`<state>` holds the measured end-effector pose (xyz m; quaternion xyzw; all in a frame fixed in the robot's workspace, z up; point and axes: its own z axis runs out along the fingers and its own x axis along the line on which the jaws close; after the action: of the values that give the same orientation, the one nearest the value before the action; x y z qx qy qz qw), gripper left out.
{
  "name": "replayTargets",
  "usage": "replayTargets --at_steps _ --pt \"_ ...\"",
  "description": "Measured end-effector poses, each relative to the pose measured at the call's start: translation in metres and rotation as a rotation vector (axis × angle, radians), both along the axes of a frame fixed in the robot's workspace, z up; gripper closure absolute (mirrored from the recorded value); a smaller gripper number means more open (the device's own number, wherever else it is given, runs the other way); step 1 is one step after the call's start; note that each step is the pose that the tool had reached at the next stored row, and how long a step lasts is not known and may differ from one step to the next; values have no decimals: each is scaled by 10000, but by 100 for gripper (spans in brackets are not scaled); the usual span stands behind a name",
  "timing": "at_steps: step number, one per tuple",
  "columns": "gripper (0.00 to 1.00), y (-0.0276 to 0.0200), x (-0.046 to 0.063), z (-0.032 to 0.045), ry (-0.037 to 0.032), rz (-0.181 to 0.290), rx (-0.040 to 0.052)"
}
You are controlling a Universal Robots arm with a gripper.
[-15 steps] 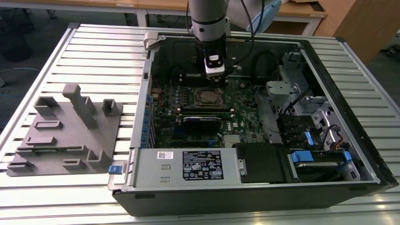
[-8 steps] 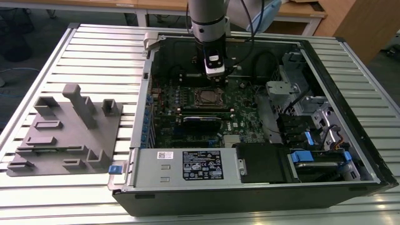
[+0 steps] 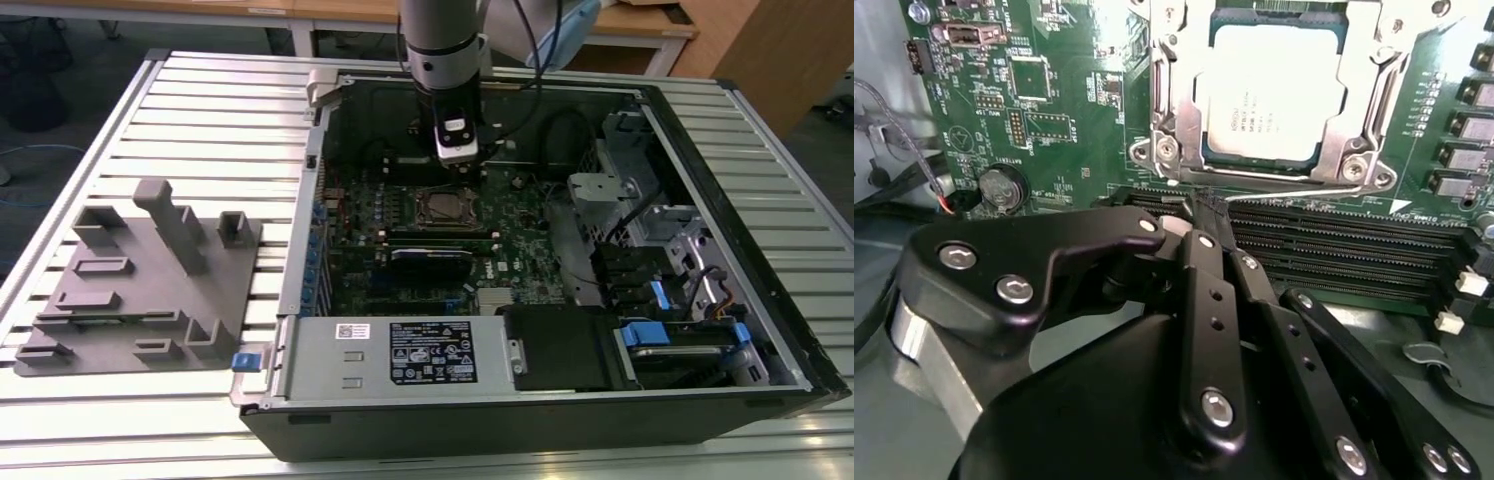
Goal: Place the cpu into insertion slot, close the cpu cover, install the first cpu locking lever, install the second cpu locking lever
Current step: 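Install the first cpu locking lever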
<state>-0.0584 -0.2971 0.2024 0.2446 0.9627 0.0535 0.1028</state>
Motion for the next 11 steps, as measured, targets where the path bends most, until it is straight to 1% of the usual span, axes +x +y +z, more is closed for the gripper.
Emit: replayTargets --at_steps 2,5,11 --pt "89 0 -7 -2 -14 0 18" --pt "89 0 -15 -11 -32 0 20" --pt "89 -1 -23 -68 -137 0 20"
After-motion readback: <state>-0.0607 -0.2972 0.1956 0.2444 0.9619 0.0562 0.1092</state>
